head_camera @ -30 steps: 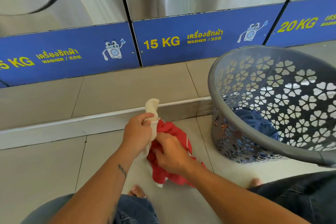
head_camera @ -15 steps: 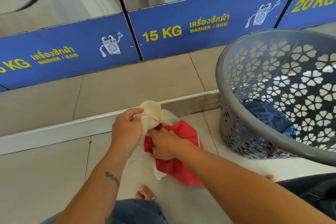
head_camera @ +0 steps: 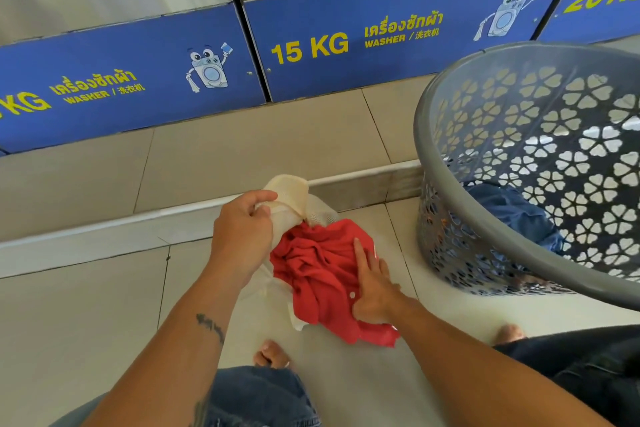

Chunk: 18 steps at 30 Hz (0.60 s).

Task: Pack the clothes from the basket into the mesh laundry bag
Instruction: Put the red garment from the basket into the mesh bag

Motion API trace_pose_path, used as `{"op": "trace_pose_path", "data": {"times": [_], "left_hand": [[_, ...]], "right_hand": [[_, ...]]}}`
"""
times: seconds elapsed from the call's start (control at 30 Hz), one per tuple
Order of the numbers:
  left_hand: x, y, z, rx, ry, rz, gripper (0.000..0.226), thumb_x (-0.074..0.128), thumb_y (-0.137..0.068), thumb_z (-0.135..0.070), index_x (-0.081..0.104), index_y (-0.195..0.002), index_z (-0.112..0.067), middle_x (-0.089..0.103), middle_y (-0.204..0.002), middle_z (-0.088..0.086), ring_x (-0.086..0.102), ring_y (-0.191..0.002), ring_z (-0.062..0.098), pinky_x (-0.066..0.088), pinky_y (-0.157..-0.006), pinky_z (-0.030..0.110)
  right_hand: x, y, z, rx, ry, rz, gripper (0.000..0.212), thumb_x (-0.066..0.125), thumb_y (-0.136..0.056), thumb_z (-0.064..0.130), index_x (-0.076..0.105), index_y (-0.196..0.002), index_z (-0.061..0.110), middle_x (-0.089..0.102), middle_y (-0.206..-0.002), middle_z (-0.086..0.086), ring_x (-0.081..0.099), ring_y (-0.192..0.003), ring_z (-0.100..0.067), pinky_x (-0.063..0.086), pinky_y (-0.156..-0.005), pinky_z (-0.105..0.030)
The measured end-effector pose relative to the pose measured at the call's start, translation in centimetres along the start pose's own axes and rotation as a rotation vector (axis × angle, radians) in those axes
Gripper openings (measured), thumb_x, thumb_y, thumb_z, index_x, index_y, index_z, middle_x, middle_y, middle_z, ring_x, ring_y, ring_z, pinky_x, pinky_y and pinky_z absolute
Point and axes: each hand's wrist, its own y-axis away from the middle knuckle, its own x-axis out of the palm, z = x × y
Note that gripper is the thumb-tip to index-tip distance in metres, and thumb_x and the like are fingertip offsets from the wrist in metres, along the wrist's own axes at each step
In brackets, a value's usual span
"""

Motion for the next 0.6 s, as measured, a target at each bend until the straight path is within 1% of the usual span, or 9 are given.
{"op": "trace_pose_path", "data": {"times": [0.07,0.13,0.17,0.23,0.3,0.33,0.4,0.5,0.6], "left_hand": [[0.3,-0.1,-0.1,0.001,0.002,0.017,0.033,0.048,-0.092,-0.014,0.072,-0.103,-0.035,0.068,-0.118,-0.001,0.062,-0.107,0.03,0.05,-0.09,0.038],[0.6,-0.2,-0.3,0.01,0.003,0.031,0.033,0.048,-0.092,-0.015,0.072,-0.103,-0.035,0.069,-0.114,0.003,0.061,-0.108,0.036,0.051,-0.088,0.04],[0.7,-0.2,-0.4,0.016,-0.003,0.039,0.033,0.048,-0.092,-0.015,0.071,-0.104,-0.035,0.07,-0.113,0.005,0.061,-0.108,0.038,0.052,-0.088,0.041],[0.9,-0.2,-0.8,0.028,-0.018,0.049,0.033,0.048,-0.093,-0.015,0.071,-0.104,-0.035,0.07,-0.113,0.007,0.06,-0.108,0.041,0.052,-0.089,0.043],[1.1,-0.3,-1.1,0.036,-0.025,0.05,0.033,0.048,-0.093,-0.014,0.071,-0.103,-0.035,0.069,-0.114,0.006,0.06,-0.108,0.04,0.052,-0.088,0.041],[1.2,-0.3,-1.3,0.035,-0.021,0.048,0.033,0.048,-0.093,-0.014,0.072,-0.103,-0.035,0.069,-0.115,0.004,0.061,-0.107,0.039,0.052,-0.086,0.039],[1.2,-0.1,-1.6,0.026,-0.019,0.046,0.033,0.048,-0.093,-0.014,0.072,-0.102,-0.035,0.068,-0.117,0.002,0.062,-0.106,0.035,0.05,-0.084,0.035],[0.7,0.4,-2.0,0.009,-0.004,0.042,0.033,0.048,-0.093,-0.013,0.072,-0.103,-0.033,0.066,-0.121,0.0,0.061,-0.106,0.025,0.049,-0.089,0.033],[0.1,1.3,-2.4,0.027,0.036,0.06,0.034,0.048,-0.091,-0.013,0.073,-0.105,-0.032,0.067,-0.119,-0.002,0.061,-0.106,0.022,0.05,-0.095,0.037]], "right_hand": [[0.2,-0.6,0.2,0.002,0.022,-0.033,0.117,0.061,-0.075,0.021,-0.025,-0.15,0.047,0.014,-0.164,-0.004,0.021,-0.149,-0.037,0.023,-0.113,-0.07],[0.1,-1.0,0.2,-0.026,-0.016,-0.124,0.104,0.056,-0.075,0.023,-0.011,-0.153,0.044,0.045,-0.146,-0.011,0.051,-0.127,-0.037,0.041,-0.105,-0.057],[-0.1,-1.0,0.2,-0.05,-0.021,-0.175,0.095,0.053,-0.078,0.022,0.001,-0.155,0.04,0.055,-0.135,-0.012,0.058,-0.117,-0.037,0.047,-0.098,-0.048],[-0.7,-1.1,0.2,-0.105,-0.018,-0.298,0.067,0.05,-0.084,0.018,0.036,-0.149,0.027,0.063,-0.118,-0.012,0.061,-0.106,-0.036,0.049,-0.084,-0.037],[-1.6,-0.7,0.6,-0.131,-0.086,-0.406,0.039,0.049,-0.08,0.018,0.061,-0.117,0.021,0.066,-0.1,-0.01,0.062,-0.093,-0.035,0.047,-0.072,-0.035],[-1.9,-0.3,0.9,-0.137,-0.159,-0.432,0.031,0.047,-0.075,0.019,0.063,-0.102,0.021,0.066,-0.093,-0.009,0.062,-0.087,-0.034,0.047,-0.069,-0.035],[-2.5,0.6,1.9,-0.144,-0.297,-0.459,0.025,0.043,-0.071,0.019,0.062,-0.088,0.022,0.061,-0.09,-0.008,0.059,-0.082,-0.028,0.047,-0.069,-0.034],[-3.8,2.7,4.5,-0.197,-0.428,-0.506,0.026,0.048,-0.079,0.009,0.066,-0.097,0.015,0.05,-0.099,-0.006,0.05,-0.086,-0.019,0.037,-0.076,-0.026],[-5.2,4.7,7.6,-0.296,-0.511,-0.561,0.023,0.053,-0.083,0.0,0.064,-0.101,0.011,0.05,-0.106,-0.006,0.049,-0.093,-0.017,0.034,-0.08,-0.018]]}}
